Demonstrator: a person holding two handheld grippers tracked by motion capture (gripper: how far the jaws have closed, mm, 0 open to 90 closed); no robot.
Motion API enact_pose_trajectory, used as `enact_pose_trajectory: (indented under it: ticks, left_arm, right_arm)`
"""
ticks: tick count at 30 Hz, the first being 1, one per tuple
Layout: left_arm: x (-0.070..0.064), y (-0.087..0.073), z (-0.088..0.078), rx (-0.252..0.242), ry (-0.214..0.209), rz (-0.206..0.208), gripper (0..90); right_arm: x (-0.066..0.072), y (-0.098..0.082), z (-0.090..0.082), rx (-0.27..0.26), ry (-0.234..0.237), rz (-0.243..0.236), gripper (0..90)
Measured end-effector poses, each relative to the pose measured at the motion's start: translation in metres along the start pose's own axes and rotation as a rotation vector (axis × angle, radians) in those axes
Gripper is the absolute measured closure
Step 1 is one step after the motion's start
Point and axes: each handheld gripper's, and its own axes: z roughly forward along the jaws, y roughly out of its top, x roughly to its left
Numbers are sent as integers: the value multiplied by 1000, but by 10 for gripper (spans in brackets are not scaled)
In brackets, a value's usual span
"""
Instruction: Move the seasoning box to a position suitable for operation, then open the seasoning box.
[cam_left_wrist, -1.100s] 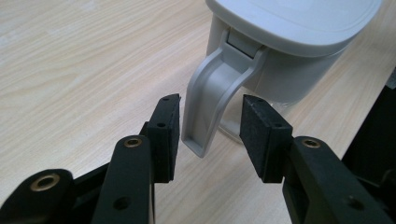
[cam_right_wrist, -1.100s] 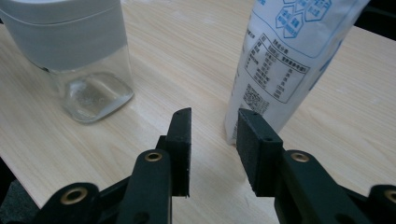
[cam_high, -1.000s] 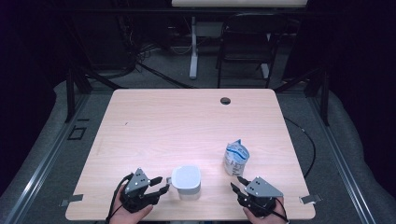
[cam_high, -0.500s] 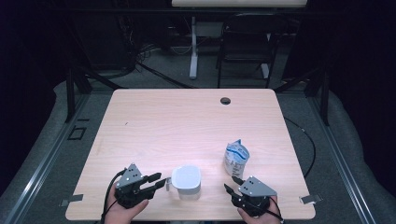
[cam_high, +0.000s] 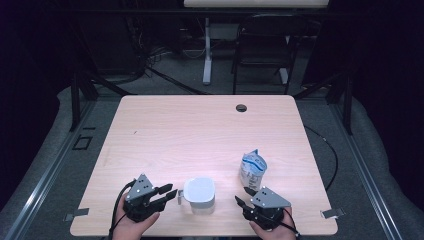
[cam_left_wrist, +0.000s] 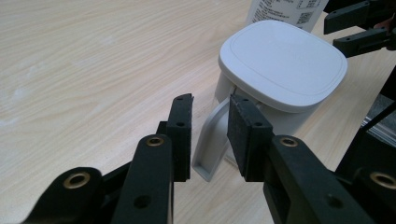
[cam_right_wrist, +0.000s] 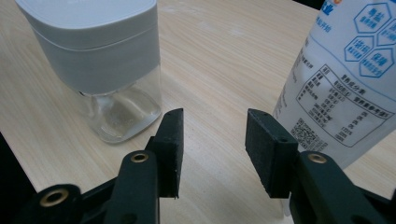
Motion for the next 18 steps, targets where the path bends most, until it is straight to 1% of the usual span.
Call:
enact_pose_trajectory:
  ticks: [3, 6, 9, 11, 12, 13, 14, 18]
  left_arm:
    - [-3, 3, 2, 13, 2, 18, 754]
    - [-4, 4, 2, 15, 4, 23, 754]
    - [-3, 5, 1, 8, 11, 10, 734]
    - [-1, 5, 2, 7, 21, 3, 727]
    - [-1, 5, 2, 9, 20, -1, 727]
    - [0, 5, 3, 14, 20, 4, 728]
    - [0, 5, 3, 16, 20, -2, 730]
    - [-1, 6, 4, 12, 17, -6, 738]
  right_arm:
    - [3, 1, 2, -2, 5, -10, 561]
    - [4, 1, 4, -8, 5, -10, 545]
    - [5, 2, 3, -12, 6, -10, 530]
    - [4, 4, 4, -19, 11, -1, 518]
    - [4, 5, 4, -13, 15, -2, 517]
    - [3, 5, 5, -14, 13, -2, 517]
    - [3, 5, 6, -14, 15, 0, 517]
    - [4, 4, 7, -5, 22, -1, 521]
